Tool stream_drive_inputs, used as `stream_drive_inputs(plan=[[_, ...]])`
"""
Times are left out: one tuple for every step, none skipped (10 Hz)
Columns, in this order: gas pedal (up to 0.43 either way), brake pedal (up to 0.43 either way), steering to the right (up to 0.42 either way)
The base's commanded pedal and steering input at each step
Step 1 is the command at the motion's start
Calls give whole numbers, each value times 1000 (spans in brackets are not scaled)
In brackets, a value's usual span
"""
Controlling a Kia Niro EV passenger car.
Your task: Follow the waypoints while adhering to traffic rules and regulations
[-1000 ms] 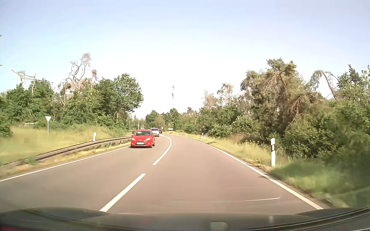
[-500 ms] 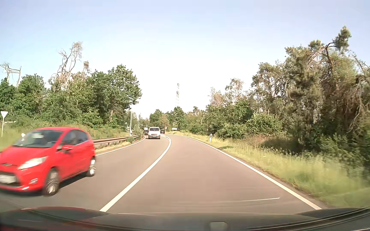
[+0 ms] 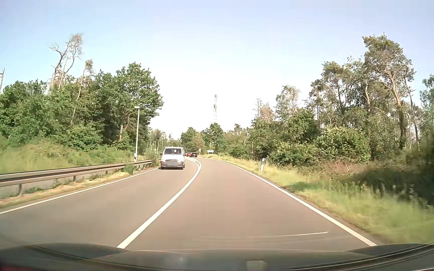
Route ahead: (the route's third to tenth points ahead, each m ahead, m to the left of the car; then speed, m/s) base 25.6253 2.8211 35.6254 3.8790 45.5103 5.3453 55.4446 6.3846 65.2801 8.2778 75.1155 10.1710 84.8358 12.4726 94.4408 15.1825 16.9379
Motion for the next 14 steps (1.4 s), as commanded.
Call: stream_drive_inputs(plan=[[79,24,-17],[67,24,-17],[59,24,-17],[47,24,-17],[39,24,-16],[39,24,-16],[28,24,-15],[28,24,-14],[20,24,-13],[20,24,-11],[8,24,-11],[8,24,-10],[8,24,-11],[8,24,-10]])
